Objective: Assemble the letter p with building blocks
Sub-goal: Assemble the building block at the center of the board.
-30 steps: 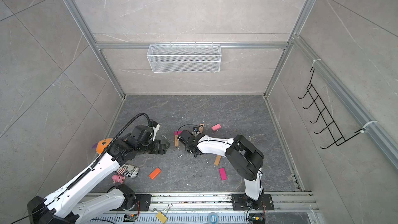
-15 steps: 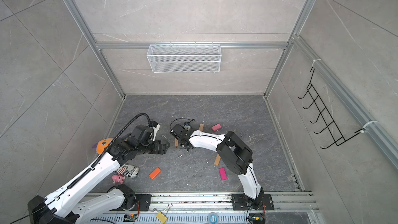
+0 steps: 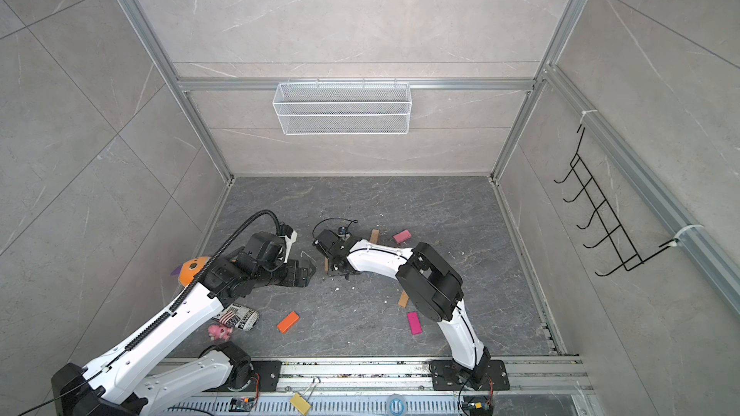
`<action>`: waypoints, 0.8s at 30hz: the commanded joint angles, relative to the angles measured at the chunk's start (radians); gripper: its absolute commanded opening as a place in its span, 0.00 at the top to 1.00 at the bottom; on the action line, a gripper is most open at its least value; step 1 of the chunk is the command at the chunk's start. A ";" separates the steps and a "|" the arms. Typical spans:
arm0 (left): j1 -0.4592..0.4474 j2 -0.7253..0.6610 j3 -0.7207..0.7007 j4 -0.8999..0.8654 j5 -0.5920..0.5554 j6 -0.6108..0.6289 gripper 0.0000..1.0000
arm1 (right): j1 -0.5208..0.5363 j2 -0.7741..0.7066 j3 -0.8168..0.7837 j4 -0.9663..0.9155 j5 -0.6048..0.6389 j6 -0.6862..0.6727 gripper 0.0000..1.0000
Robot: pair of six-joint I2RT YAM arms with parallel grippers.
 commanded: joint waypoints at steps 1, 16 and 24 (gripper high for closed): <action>-0.002 0.004 0.038 -0.010 0.002 0.006 0.02 | -0.004 0.030 0.033 -0.033 -0.002 -0.019 0.39; -0.001 0.014 0.041 -0.015 -0.001 0.003 0.02 | -0.016 0.045 0.049 -0.033 -0.004 -0.032 0.36; -0.002 0.017 0.040 -0.016 -0.001 0.003 0.02 | -0.017 0.055 0.062 -0.034 -0.011 -0.037 0.34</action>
